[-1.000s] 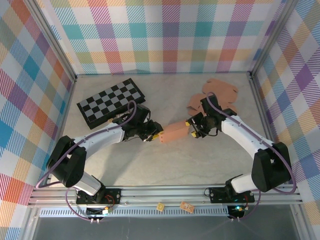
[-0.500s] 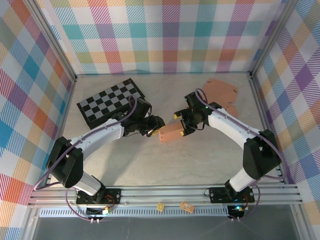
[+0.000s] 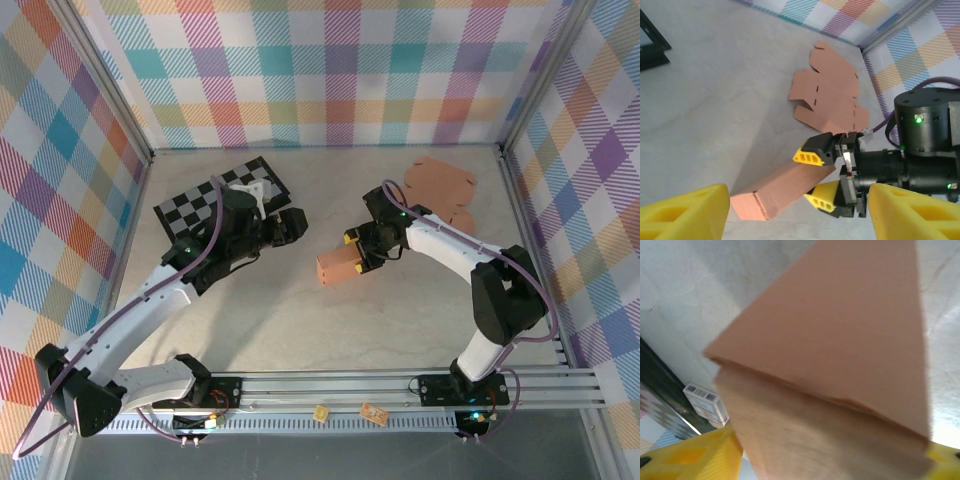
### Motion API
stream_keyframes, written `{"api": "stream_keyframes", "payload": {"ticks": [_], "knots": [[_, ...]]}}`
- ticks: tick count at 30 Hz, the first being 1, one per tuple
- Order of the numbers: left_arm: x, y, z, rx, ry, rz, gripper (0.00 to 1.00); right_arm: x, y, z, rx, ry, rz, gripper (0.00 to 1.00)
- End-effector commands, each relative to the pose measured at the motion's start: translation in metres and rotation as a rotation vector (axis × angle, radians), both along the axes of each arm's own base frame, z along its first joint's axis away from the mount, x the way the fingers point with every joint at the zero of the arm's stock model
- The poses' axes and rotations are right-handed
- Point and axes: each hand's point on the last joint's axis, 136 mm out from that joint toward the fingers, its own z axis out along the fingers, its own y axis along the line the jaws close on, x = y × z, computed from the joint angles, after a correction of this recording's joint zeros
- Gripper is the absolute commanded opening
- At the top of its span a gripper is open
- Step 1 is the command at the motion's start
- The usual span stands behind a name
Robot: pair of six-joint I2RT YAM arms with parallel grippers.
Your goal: Fold the paper box
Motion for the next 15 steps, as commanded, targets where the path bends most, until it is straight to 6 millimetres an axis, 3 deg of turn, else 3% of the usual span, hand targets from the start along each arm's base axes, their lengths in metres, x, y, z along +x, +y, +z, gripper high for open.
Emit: {"api": "stream_keyframes", "payload": {"ticks": [1,4,7,12,15], "knots": [[0.002,0.010,-0.017,0.122,-0.036,-0.022,0.75,0.000,0.010,-0.008,0.039,-0.048,0.053,0.58],[0.002,0.013,-0.016,0.097,-0.044,-0.008,0.80,0.000,0.011,-0.010,0.067,-0.084,0.061,0.50],[0.006,0.012,0.002,0.006,-0.126,0.013,1.00,-0.002,0.010,-0.008,0.081,-0.121,0.075,0.47],[0.015,0.027,0.018,-0.054,-0.190,0.123,1.00,0.000,0.015,-0.006,0.137,-0.207,0.103,0.44],[0.021,0.037,0.019,-0.084,-0.169,0.198,1.00,0.012,0.025,0.004,0.197,-0.322,0.136,0.44]]}}
